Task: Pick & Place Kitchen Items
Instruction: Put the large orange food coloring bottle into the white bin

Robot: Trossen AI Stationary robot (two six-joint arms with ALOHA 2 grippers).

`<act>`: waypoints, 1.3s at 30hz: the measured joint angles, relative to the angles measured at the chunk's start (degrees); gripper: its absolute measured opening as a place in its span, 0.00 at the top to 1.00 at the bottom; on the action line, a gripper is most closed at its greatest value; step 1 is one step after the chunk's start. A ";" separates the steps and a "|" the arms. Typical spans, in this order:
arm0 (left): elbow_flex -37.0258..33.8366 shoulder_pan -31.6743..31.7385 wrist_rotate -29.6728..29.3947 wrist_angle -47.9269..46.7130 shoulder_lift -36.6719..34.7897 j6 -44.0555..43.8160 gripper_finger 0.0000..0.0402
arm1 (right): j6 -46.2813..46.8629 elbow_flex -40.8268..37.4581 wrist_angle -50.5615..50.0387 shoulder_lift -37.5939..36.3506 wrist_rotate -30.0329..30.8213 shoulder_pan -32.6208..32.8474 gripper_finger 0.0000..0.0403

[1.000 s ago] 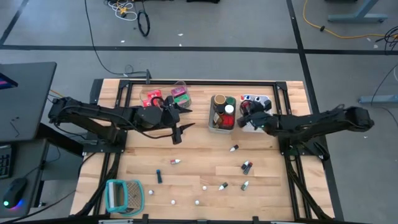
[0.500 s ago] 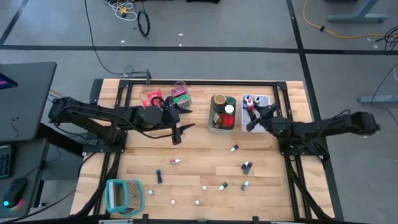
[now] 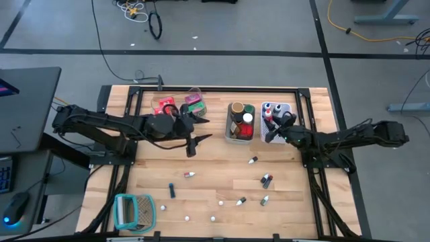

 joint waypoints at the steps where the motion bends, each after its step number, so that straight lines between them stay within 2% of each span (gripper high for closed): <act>1: 0.00 -0.01 0.40 0.42 0.00 0.49 0.37 | 0.17 0.00 0.03 0.55 0.16 -0.06 0.59; 8: 0.00 0.01 1.22 2.24 0.00 2.09 0.37 | -1.56 0.00 4.82 5.11 5.92 -0.82 0.59; 15: 0.00 0.01 1.26 4.26 0.00 2.11 0.37 | 4.84 0.16 6.49 10.86 6.53 -2.42 0.55; 18: 0.00 0.00 2.05 4.86 0.00 2.12 0.37 | 3.80 0.22 10.15 13.54 6.63 -2.46 0.52; 22: 0.00 -0.01 2.58 4.89 0.00 3.03 0.37 | 2.07 0.09 15.70 16.34 3.60 -2.58 0.47; 31: 0.00 0.01 2.55 4.64 0.00 2.99 0.37 | 1.87 0.09 15.82 19.33 3.75 -4.72 0.46; 35: 0.00 0.01 2.51 4.60 0.00 2.99 0.37 | -1.88 0.07 17.04 19.13 3.92 -4.85 0.47; 39: 0.00 -0.01 2.61 4.36 0.00 2.97 0.37 | -7.59 0.00 22.75 18.48 3.92 -4.85 0.47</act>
